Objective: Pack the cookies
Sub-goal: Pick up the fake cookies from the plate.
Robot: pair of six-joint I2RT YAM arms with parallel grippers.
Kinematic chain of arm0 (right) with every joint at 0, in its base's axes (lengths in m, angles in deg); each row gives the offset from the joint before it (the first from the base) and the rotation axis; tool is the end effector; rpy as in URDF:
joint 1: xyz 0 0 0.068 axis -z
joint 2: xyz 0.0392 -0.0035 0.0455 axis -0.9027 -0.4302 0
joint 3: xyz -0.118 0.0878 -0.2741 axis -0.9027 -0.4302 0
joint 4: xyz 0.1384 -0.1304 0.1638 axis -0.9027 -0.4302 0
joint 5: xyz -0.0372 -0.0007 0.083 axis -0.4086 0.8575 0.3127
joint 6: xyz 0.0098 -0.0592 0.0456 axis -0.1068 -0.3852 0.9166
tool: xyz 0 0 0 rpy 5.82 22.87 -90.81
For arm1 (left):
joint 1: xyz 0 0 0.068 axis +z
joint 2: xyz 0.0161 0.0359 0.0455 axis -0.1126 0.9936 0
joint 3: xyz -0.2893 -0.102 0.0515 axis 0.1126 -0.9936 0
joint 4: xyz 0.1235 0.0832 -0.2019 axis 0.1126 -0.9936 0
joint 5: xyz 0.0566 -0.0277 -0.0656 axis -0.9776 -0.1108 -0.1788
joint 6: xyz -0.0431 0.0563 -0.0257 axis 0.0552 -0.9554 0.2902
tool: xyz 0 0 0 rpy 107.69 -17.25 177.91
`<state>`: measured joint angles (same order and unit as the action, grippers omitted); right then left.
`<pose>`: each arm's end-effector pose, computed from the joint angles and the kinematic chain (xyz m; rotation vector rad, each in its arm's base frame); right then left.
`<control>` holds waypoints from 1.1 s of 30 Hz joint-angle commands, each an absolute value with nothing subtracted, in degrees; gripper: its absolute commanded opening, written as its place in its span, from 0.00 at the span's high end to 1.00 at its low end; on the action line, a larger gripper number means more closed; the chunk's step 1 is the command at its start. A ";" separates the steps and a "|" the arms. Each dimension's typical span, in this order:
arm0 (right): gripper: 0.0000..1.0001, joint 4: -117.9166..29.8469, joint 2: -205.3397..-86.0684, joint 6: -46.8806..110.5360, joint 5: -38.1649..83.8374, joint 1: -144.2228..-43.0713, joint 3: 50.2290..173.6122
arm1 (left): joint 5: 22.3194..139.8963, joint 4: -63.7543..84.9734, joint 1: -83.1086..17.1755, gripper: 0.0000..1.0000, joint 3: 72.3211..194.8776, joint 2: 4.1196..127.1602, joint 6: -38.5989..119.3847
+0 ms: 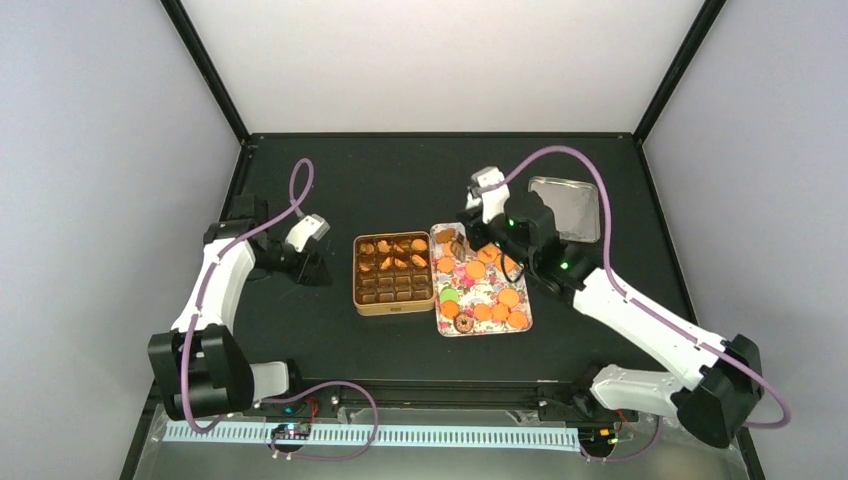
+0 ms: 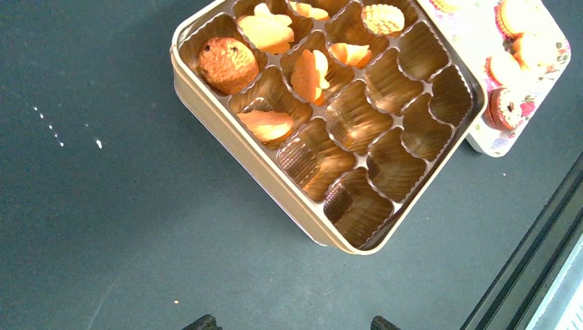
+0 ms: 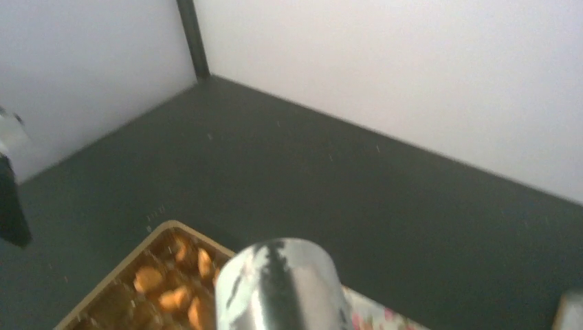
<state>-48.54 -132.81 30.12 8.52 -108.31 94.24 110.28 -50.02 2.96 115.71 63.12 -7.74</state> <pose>0.2074 0.1887 0.3765 -0.5388 1.7852 0.4891 0.2029 -0.0056 0.2643 0.7065 2.5041 -0.6964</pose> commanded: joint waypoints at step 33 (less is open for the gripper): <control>0.67 -65.20 -111.82 42.96 -0.53 -108.20 73.14 | 111.14 -51.35 3.55 0.37 117.66 60.21 -10.30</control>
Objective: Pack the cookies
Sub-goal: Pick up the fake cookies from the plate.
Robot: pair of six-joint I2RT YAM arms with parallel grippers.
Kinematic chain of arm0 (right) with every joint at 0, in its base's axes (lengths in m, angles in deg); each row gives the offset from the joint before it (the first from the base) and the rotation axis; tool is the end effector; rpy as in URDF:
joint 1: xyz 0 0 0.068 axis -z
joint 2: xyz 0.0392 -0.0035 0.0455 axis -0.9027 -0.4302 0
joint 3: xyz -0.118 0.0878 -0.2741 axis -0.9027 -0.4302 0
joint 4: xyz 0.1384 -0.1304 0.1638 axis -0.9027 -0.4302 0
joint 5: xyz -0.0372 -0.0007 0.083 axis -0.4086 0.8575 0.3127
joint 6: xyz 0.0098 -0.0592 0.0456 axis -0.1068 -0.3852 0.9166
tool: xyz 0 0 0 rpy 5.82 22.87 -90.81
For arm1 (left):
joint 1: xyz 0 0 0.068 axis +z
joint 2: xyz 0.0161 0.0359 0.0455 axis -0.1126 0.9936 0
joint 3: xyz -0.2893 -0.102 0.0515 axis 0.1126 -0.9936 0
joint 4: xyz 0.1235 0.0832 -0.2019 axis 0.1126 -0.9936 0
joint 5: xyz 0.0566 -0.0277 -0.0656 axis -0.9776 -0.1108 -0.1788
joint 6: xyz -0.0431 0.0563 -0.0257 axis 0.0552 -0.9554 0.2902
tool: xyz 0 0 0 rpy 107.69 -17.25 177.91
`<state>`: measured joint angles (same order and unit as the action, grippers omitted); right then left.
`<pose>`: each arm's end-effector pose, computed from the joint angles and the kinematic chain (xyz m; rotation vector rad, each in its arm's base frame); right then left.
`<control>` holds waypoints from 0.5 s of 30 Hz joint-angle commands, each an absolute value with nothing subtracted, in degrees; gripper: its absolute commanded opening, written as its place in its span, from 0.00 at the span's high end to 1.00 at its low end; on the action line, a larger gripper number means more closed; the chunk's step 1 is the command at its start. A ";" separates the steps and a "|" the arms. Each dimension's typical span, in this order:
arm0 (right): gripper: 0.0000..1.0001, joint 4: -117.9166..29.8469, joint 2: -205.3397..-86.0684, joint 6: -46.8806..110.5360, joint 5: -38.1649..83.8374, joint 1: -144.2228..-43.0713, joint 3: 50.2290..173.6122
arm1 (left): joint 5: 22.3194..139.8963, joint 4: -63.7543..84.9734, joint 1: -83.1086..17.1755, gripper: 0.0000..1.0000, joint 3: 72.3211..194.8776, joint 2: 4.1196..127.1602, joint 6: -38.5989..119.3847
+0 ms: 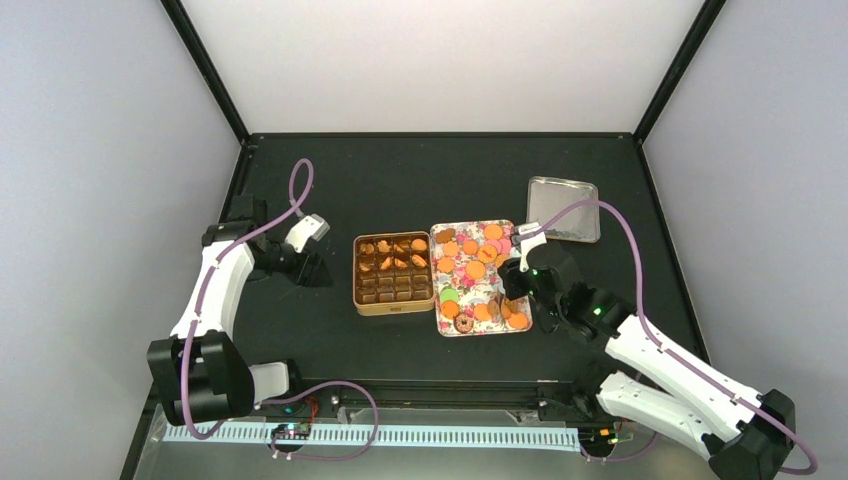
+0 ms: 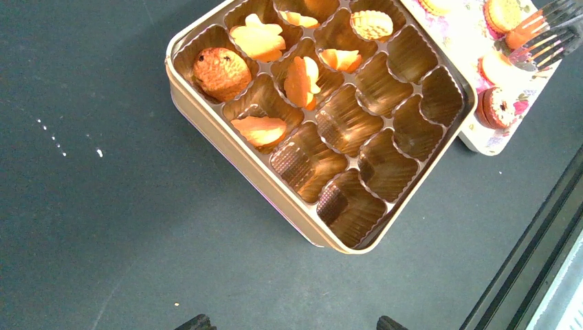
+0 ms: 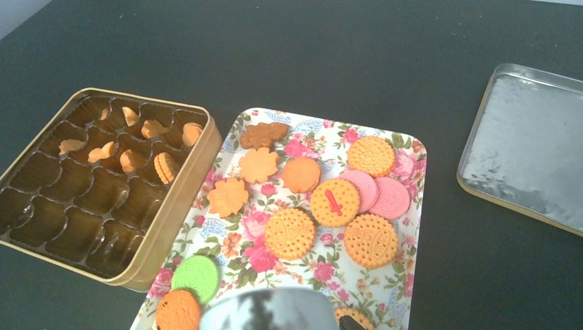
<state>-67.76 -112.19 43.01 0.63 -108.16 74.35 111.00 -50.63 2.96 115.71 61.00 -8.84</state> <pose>0.1328 0.1048 0.2826 -0.3350 2.1344 0.3527 0.1960 -0.0074 0.2709 0.7353 2.4641 -0.6851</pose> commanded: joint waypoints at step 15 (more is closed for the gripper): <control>0.96 -64.46 -108.18 41.00 -2.12 -108.46 73.21 | 110.95 -51.58 3.55 0.37 118.34 59.88 -9.86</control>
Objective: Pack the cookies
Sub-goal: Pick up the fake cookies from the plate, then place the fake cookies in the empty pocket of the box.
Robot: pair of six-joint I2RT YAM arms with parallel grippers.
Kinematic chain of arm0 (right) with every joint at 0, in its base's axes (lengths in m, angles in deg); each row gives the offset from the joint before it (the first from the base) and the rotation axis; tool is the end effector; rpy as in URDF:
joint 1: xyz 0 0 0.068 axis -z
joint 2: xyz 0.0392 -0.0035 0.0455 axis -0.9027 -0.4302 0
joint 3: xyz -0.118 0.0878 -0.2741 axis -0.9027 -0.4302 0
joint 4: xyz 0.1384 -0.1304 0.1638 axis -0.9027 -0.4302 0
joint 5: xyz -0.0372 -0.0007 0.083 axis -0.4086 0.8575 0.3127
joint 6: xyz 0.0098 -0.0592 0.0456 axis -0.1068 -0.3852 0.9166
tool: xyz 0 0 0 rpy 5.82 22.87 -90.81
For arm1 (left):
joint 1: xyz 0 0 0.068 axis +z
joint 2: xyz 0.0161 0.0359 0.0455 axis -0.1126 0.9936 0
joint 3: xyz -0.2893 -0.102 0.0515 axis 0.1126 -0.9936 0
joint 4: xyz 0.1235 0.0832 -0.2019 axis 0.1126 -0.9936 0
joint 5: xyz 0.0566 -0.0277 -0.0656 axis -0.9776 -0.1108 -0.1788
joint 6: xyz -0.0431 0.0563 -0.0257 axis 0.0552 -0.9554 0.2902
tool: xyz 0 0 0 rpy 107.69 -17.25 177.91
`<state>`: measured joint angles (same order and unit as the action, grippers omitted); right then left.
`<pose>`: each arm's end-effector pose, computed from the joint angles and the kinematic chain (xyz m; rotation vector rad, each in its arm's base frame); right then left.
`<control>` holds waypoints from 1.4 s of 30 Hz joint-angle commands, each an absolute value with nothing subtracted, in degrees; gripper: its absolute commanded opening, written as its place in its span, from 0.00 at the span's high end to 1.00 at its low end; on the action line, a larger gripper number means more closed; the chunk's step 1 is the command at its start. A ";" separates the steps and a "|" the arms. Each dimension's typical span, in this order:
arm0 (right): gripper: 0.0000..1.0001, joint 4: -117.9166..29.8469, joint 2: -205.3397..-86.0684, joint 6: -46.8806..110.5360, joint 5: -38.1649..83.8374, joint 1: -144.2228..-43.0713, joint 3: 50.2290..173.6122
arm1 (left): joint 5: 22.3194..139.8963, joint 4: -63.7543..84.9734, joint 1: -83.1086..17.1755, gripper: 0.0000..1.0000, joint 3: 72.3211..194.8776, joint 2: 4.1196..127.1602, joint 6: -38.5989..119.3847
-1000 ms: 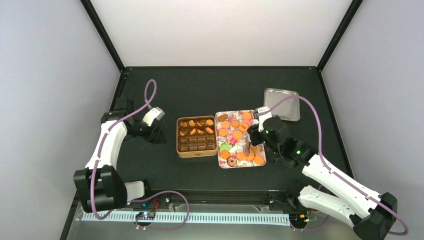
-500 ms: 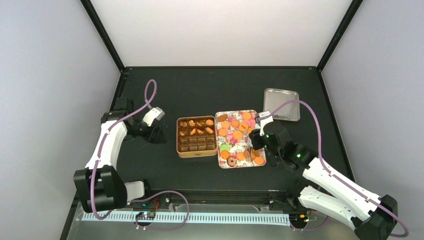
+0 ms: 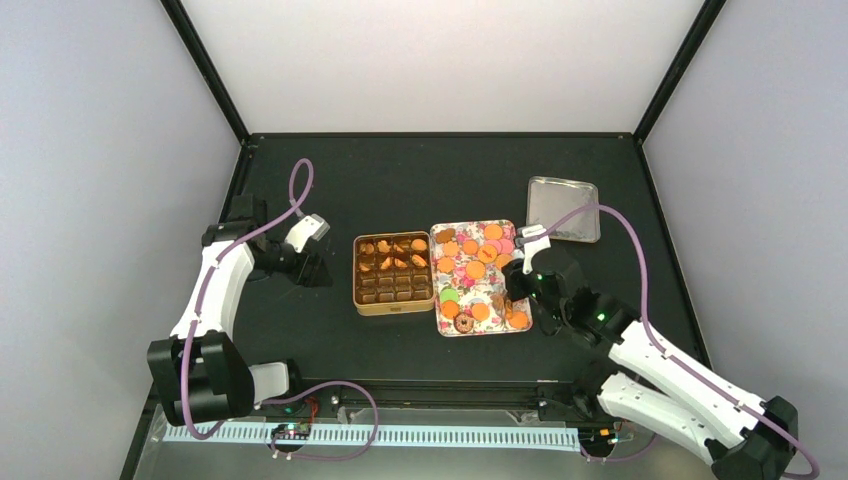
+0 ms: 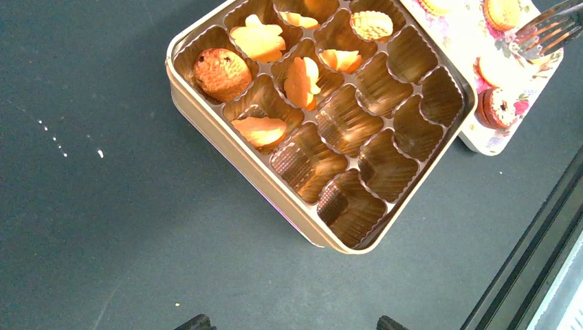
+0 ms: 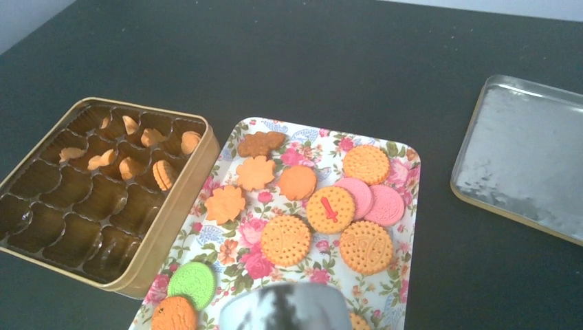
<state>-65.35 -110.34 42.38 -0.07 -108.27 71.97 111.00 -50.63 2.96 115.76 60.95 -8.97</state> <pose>0.1298 0.1012 0.2775 -0.3304 2.1007 0.3535 0.1959 -0.0074 0.2713 0.7384 2.4615 -0.6830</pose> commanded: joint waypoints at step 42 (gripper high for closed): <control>0.95 -40.82 -167.55 34.58 17.35 -123.97 121.76 | 109.32 -51.56 18.77 0.01 113.90 56.22 -13.61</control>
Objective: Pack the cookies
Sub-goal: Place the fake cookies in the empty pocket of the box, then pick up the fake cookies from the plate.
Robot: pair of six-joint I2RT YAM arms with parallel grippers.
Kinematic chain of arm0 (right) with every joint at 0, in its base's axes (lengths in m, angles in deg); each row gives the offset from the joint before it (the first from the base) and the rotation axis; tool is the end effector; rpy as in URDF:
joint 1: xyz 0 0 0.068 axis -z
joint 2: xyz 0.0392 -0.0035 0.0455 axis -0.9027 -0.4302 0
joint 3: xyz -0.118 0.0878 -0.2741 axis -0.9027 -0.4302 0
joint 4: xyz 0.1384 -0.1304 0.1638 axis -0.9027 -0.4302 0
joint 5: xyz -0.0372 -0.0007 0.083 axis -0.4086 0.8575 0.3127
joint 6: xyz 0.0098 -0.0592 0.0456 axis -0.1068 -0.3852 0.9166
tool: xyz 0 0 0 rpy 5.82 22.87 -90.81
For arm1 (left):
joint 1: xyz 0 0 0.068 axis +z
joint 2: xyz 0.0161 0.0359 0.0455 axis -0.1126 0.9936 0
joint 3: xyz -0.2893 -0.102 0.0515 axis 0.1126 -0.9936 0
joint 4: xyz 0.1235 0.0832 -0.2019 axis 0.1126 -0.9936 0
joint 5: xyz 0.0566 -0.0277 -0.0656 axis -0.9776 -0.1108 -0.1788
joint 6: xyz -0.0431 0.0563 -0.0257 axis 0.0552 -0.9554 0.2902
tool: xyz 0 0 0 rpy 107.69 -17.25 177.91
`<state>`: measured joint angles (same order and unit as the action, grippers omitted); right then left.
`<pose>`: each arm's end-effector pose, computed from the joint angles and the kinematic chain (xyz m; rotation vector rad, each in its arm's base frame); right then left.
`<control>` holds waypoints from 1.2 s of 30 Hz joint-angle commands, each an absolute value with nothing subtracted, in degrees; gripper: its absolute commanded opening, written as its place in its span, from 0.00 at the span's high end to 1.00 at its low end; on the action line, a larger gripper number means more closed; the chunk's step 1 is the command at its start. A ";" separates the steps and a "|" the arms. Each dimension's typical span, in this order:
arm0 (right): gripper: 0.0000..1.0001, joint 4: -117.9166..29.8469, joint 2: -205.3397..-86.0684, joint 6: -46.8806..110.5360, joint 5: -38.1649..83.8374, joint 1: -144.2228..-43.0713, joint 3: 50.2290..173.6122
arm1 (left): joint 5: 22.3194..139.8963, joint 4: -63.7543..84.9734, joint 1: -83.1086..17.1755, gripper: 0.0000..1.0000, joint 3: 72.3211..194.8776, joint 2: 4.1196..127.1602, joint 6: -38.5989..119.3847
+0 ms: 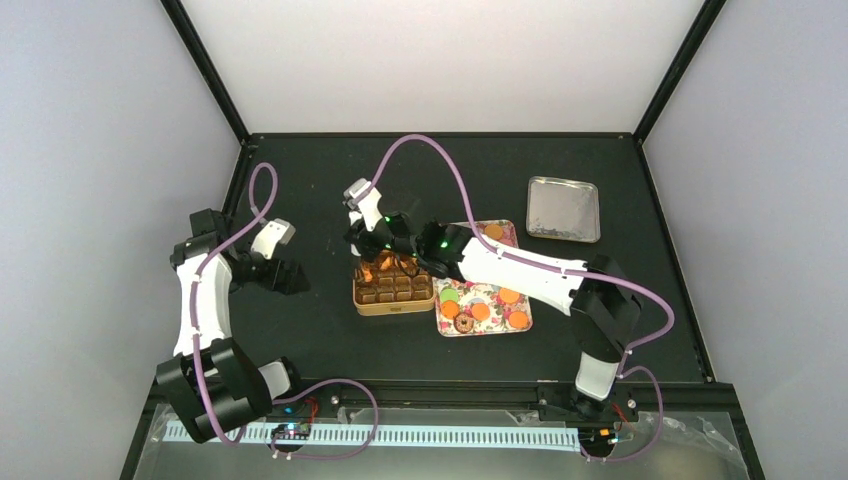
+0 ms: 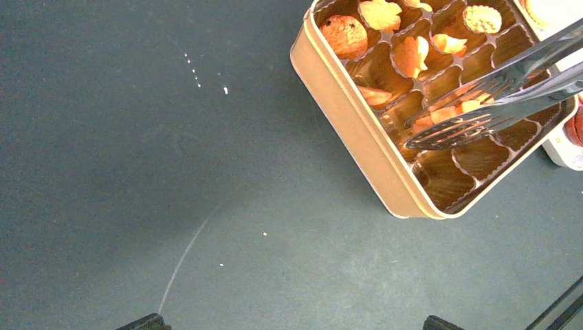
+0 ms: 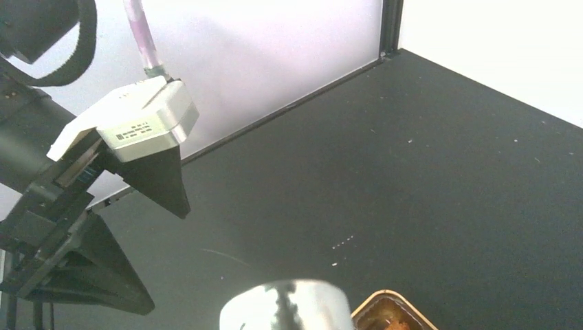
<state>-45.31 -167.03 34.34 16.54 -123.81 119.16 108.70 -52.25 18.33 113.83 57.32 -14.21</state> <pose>0.2303 0.3909 0.3381 -0.8735 1.8362 0.8014 0.1744 0.0395 0.2701 0.5067 2.4942 -0.5015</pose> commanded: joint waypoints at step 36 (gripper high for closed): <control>0.75 -43.72 -160.21 32.18 11.97 -123.56 117.88 | 110.41 -53.00 18.82 0.01 114.82 55.31 -15.39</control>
<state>-43.97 -166.88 33.88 15.47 -123.81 119.07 108.99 -52.14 18.33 113.79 56.12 -13.97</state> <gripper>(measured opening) 0.256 0.988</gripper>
